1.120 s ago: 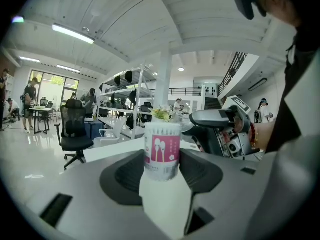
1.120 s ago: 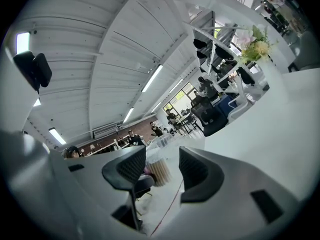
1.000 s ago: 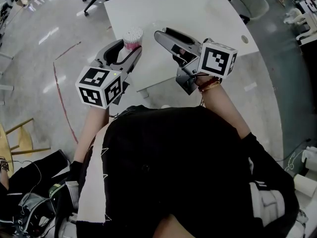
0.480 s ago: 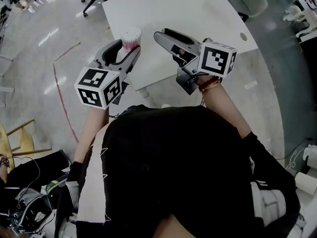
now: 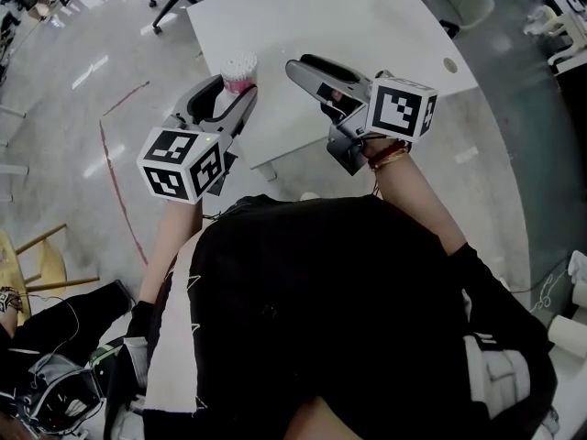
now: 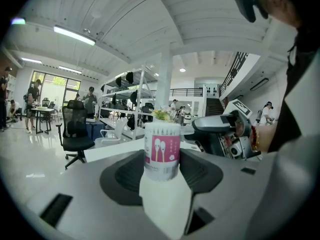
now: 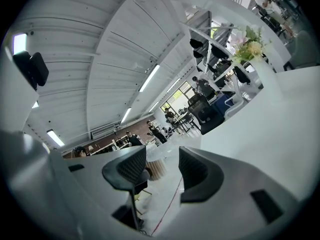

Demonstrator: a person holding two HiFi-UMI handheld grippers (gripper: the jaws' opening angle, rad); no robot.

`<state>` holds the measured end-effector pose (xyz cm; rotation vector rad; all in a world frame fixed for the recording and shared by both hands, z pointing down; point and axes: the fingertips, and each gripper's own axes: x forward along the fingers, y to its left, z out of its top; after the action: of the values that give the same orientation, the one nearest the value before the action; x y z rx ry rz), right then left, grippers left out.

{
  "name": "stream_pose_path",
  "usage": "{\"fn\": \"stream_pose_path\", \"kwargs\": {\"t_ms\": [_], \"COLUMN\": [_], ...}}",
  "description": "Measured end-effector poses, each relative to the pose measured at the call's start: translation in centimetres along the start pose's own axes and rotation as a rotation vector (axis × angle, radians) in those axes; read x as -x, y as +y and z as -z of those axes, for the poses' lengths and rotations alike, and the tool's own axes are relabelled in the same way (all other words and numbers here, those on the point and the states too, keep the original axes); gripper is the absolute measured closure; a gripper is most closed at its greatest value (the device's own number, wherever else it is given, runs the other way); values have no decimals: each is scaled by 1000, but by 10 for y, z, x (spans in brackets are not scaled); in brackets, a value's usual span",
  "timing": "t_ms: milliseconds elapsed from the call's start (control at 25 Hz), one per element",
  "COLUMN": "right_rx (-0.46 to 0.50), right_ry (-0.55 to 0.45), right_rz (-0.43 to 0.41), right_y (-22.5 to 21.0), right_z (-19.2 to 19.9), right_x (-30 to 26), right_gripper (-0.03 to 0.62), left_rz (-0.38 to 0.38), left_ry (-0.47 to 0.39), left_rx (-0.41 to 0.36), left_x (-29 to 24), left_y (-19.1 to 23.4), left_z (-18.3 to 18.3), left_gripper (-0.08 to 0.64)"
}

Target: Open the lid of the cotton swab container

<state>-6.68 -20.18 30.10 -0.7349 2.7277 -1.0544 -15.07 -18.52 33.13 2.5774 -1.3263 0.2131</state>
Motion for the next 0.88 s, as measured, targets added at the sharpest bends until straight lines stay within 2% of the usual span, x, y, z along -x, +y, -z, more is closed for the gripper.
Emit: {"fn": "stream_pose_path", "kwargs": {"t_ms": [560, 880], "right_rx": [48, 27], "right_ry": [3, 17], "right_rz": [18, 3], "right_y": [4, 13], "right_z": [-7, -5], "right_x": [1, 0], "right_gripper": [382, 382], "left_rz": [17, 24], "left_ry": [-36, -47], "left_rx": [13, 17], "left_x": [4, 5], "left_y": [-1, -4], "left_z": [-12, -21], "left_gripper": [327, 327]}}
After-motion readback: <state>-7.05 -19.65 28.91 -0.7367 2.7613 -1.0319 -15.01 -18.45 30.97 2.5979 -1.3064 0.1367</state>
